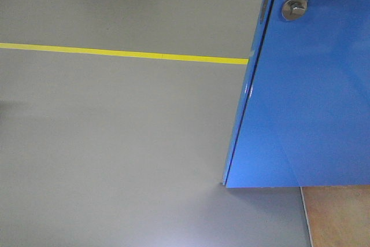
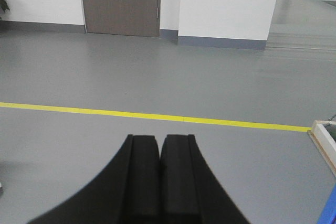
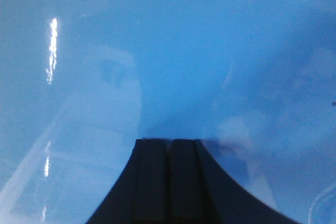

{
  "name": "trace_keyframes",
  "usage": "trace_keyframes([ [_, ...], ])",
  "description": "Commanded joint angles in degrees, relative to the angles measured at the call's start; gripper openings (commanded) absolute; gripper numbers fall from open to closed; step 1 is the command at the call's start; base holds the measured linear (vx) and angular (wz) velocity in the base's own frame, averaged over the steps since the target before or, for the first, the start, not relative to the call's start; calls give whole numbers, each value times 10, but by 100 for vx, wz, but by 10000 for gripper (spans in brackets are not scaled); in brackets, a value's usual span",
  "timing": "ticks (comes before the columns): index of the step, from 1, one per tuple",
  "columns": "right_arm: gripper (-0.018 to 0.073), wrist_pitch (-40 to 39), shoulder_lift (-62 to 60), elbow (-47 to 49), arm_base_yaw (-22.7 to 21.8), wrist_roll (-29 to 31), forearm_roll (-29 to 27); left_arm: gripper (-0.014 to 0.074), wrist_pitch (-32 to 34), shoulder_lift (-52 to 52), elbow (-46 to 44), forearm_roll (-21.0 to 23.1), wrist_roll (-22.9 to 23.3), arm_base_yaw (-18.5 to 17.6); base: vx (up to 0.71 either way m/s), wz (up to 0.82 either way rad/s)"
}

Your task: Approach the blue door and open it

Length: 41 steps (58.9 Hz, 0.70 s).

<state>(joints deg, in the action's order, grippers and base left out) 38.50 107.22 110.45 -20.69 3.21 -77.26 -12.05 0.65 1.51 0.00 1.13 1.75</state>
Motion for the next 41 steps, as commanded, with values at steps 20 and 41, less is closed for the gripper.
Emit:
trace_keyframes([
  [20,-1,-33,-26,18,0,8,-22,73,45,8,-11,3,4,0,20,-3],
  [41,-1,-33,-26,18,0,8,-22,73,45,8,-11,3,4,0,18,1],
])
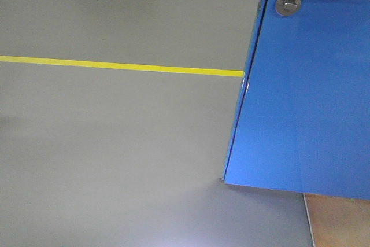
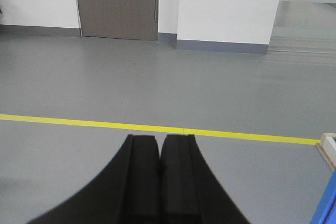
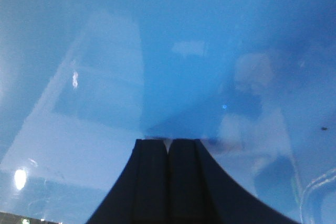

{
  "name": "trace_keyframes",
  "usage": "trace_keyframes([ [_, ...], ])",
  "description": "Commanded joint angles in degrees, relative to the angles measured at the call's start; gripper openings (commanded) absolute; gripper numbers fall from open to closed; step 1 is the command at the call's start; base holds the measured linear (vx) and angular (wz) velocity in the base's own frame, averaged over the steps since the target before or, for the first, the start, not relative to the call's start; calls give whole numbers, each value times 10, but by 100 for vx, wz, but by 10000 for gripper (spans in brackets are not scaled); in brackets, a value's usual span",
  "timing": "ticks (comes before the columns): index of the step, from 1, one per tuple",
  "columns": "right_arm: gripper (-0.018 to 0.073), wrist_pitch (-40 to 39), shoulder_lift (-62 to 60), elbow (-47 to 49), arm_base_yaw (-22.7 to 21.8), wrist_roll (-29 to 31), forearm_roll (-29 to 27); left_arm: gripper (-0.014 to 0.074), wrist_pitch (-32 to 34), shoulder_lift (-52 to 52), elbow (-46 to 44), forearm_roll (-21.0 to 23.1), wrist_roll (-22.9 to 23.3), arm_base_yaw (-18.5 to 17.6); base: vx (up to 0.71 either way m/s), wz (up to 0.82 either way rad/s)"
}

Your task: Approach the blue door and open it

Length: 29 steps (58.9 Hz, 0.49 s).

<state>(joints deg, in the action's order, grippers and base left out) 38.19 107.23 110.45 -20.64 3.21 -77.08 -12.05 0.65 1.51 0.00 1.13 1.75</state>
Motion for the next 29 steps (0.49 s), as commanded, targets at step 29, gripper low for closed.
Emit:
trace_keyframes([
  [29,-1,-30,-24,18,-1,8,-24,73,45,8,-11,3,4,0,13,-7],
])
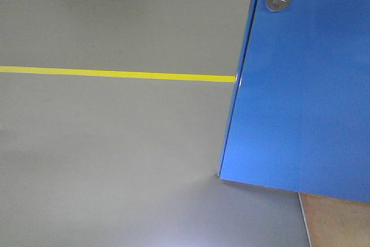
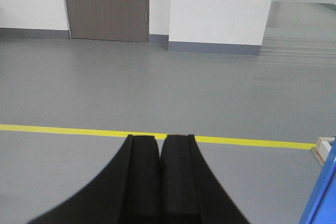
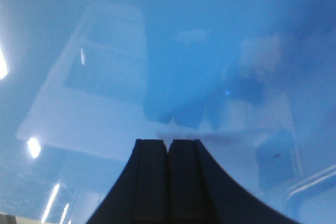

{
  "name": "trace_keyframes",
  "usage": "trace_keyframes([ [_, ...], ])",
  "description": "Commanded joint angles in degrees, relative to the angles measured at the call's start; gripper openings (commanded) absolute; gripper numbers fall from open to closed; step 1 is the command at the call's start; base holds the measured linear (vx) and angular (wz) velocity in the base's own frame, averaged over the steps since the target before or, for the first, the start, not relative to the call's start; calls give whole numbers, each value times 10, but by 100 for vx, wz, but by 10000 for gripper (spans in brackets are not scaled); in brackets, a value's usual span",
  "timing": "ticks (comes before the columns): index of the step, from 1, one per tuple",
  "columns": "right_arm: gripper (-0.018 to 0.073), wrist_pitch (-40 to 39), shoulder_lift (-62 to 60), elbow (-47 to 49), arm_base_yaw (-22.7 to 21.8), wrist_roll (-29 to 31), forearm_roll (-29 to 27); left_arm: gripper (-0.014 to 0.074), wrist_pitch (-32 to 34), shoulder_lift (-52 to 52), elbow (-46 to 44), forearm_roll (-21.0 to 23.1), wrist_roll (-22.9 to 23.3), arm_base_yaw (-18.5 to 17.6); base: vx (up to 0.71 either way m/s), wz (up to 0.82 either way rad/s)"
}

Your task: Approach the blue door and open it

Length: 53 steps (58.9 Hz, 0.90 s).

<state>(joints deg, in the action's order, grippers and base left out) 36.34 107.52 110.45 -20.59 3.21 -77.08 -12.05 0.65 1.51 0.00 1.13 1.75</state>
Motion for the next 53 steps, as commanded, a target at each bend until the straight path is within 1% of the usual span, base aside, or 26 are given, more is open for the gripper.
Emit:
trace_keyframes([
  [1,-1,-11,-27,18,-1,8,-24,73,45,8,-11,3,4,0,7,-9],
  [47,-1,-11,-27,18,-1,8,-24,73,45,8,-11,3,4,0,1,-2],
  [53,-1,-11,-28,18,-1,8,-11,73,45,8,-11,3,4,0,0,0],
])
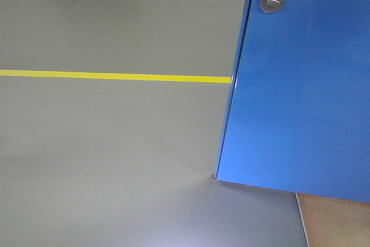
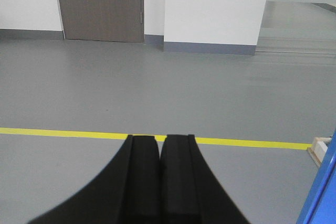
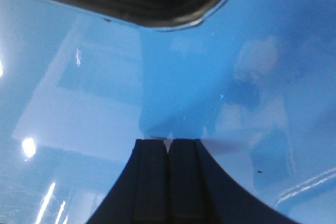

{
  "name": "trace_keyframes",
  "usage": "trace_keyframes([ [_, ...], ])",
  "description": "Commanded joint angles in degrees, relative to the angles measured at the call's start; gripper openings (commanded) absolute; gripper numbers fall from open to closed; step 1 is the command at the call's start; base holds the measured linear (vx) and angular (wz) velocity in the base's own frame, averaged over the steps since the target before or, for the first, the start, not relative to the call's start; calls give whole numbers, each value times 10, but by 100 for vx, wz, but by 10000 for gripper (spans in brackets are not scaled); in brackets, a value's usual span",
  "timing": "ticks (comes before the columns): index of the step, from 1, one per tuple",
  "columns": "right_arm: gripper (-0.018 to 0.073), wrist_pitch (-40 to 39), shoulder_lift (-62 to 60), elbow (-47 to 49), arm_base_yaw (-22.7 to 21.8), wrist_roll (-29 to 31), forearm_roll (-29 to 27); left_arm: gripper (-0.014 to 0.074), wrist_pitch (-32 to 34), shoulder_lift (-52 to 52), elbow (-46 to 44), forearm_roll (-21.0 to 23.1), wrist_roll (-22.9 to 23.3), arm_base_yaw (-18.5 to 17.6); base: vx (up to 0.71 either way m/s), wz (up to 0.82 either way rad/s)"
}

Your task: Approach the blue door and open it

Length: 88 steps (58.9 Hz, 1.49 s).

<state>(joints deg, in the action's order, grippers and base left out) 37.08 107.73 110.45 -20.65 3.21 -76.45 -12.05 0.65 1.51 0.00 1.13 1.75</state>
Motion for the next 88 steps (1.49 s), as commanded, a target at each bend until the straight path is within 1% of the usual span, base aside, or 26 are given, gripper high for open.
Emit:
trace_keyframes([
  [1,-1,-19,-34,18,-1,8,-8,73,45,8,-11,3,4,0,0,0],
  [5,-1,-19,-43,18,-1,8,40,73,45,8,-11,3,4,0,0,0],
  [7,-1,-18,-49,18,-1,8,79,73,45,8,-11,3,4,0,0,0],
  [8,-1,-18,-51,18,-1,8,87,73,45,8,-11,3,4,0,0,0],
  [13,-1,-18,-81,18,-1,8,198,73,45,8,-11,3,4,0,0,0],
  [17,-1,-18,-107,18,-1,8,260,73,45,8,-11,3,4,0,0,0],
  [24,-1,-18,-160,18,-1,8,318,73,45,8,-11,3,4,0,0,0],
  [34,-1,-18,-237,16,0,8,366,73,45,8,-11,3,4,0,0,0],
  [40,-1,-21,-288,-12,0,7,426,73,45,8,-11,3,4,0,0,0],
  [46,-1,-41,-337,-84,13,7,494,73,45,8,-11,3,4,0,0,0],
  [52,-1,-89,-394,-206,59,7,622,73,45,8,-11,3,4,0,0,0],
  [57,-1,-142,-447,-329,109,5,751,73,45,8,-11,3,4,0,0,0],
  [59,-1,-164,-474,-380,129,5,791,73,45,8,-11,3,4,0,0,0],
  [62,-1,-195,-506,-459,156,5,837,73,45,8,-11,3,4,0,0,0],
  [65,-1,-221,-541,-524,180,5,861,73,45,8,-11,3,4,0,0,0],
  [70,-1,-262,-599,-614,207,5,864,73,45,8,-11,3,4,0,0,0],
  [74,-1,-289,-646,-682,210,4,864,73,45,8,-11,3,4,0,0,0],
  [83,-1,-288,-775,-804,210,-23,864,73,45,8,-11,3,4,0,0,0],
  [88,-1,-287,-864,-894,210,-27,864,73,45,8,-11,3,4,0,0,0],
])
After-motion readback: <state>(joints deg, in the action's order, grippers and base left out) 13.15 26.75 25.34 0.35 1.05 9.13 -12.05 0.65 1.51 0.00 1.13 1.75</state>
